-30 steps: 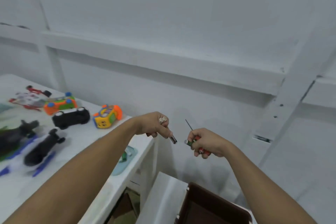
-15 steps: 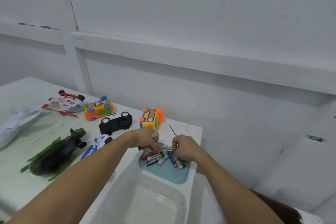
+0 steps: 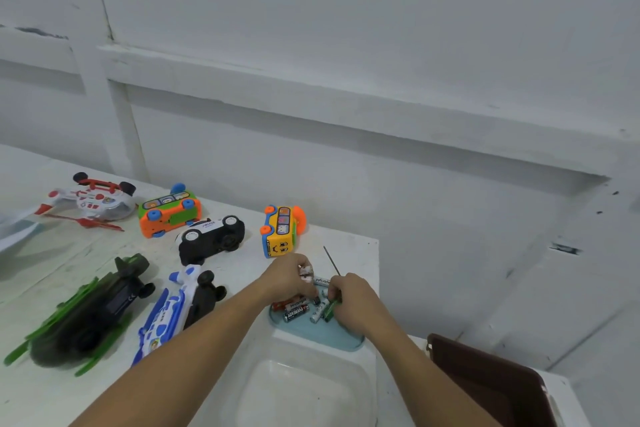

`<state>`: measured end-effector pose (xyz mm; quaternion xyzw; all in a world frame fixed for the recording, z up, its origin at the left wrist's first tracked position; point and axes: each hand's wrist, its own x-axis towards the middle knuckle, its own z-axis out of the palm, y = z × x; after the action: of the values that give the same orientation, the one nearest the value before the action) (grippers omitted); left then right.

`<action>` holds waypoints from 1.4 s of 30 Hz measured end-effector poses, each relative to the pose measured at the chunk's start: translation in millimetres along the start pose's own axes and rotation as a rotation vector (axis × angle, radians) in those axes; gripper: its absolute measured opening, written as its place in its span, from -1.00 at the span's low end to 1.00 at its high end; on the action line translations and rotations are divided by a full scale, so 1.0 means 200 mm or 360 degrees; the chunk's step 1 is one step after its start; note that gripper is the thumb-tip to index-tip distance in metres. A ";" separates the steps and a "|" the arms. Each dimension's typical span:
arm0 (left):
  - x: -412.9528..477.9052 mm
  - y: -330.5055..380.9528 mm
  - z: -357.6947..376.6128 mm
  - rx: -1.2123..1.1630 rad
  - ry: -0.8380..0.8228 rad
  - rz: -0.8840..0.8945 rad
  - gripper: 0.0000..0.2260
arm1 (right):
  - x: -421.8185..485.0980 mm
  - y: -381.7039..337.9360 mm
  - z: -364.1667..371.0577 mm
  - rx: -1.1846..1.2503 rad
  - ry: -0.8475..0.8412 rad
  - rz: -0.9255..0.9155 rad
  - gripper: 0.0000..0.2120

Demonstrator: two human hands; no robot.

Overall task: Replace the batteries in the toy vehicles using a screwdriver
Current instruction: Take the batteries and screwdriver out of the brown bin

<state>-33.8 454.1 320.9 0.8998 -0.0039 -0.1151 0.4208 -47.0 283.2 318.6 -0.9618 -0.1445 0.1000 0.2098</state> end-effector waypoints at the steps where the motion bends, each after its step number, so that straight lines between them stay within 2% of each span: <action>1: -0.01 0.00 0.01 0.0013 0.0019 -0.0005 -0.71 | 0.00 0.00 0.01 0.0021 0.0004 -0.0015 -0.73; 4: -0.01 -0.01 0.03 -0.0005 0.0053 -0.0034 -0.68 | -0.01 0.01 0.03 0.0058 0.0027 -0.0032 -0.68; 8: -0.01 -0.01 0.06 -0.0021 0.0112 -0.0001 -0.68 | -0.03 0.01 0.02 0.0232 0.0088 -0.0020 -0.74; 14: -0.02 -0.03 0.09 -0.0064 0.0182 -0.0006 -0.59 | -0.04 0.00 0.00 0.0444 0.0090 0.0101 -0.54; 19: -0.06 -0.04 0.07 -0.0088 0.0150 0.0035 -0.54 | -0.07 0.02 -0.01 0.0495 0.0093 0.0063 -0.49; 26: -0.11 -0.02 0.05 -0.0086 0.0047 0.0116 -0.54 | -0.08 0.05 -0.01 0.0567 0.0152 0.0106 -0.65; 30: -0.13 -0.01 0.05 -0.0066 0.0033 0.0143 -0.54 | -0.09 0.02 -0.03 0.0463 0.0128 0.0023 -0.65; 36: -0.16 -0.02 0.04 -0.0095 0.0098 0.0090 -0.60 | -0.09 0.03 -0.03 0.0314 0.0112 -0.0065 -0.65; 42: -0.15 -0.05 0.04 0.0193 0.0249 0.0043 -0.71 | -0.10 0.06 -0.01 0.0310 0.0071 -0.0002 -0.68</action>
<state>-64.6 457.7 315.6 0.9298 0.0098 -0.0382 0.3660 -61.6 265.6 318.3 -0.9388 -0.1299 0.0921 0.3056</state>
